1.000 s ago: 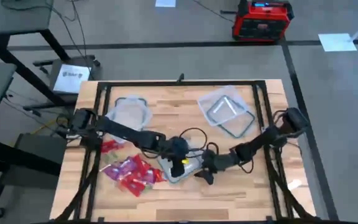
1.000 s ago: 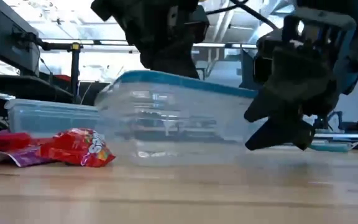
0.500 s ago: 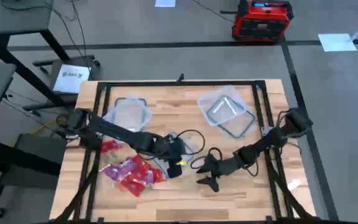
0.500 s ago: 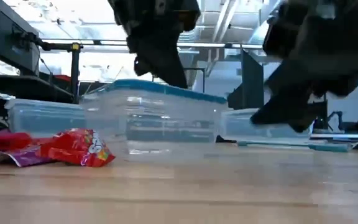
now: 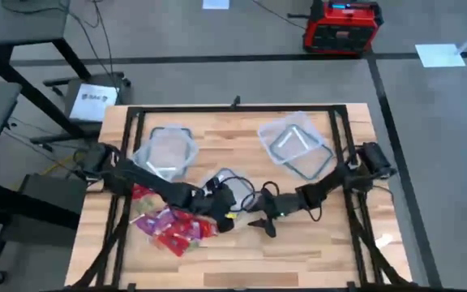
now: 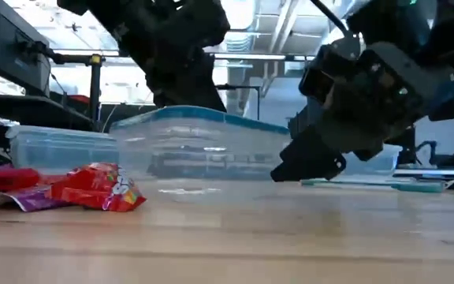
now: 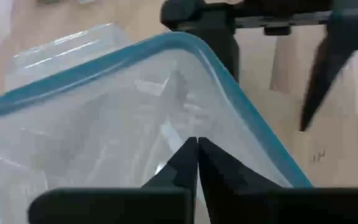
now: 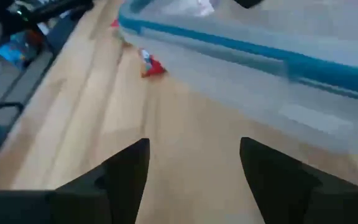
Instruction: Sort candy
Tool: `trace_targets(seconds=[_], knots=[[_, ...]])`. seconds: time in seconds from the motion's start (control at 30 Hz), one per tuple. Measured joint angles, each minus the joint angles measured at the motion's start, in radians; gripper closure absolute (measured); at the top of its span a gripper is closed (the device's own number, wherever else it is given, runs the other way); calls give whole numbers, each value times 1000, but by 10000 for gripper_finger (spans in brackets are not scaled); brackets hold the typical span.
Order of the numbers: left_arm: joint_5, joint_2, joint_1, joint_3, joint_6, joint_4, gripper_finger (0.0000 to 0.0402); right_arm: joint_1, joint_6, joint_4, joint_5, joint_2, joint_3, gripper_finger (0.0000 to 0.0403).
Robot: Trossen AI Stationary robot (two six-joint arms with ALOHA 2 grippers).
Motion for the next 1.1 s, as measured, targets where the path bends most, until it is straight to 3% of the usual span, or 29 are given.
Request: trace_targets(seconds=[0.23, 0.6, 0.8, 0.87, 1.0, 1.1], knots=[[31, 0, 13, -50, 26, 93, 402, -49, -75, 92, -45, 3, -22, 163], [79, 1, 40, -50, 24, 92, 402, -59, -59, 179, -163, 9, -25, 163], [106, 1, 47, -50, 21, 99, 402, -63, -28, 198, -308, 9, -24, 185], [111, 0, 50, -49, 14, 104, 402, -69, -21, 382, -374, 8, -23, 196], [109, 4, 54, -49, 3, 110, 402, -71, 33, 492, -513, -11, -7, 217], [110, 4, 55, -53, 11, 113, 402, -70, 161, 437, -560, 0, -13, 228]])
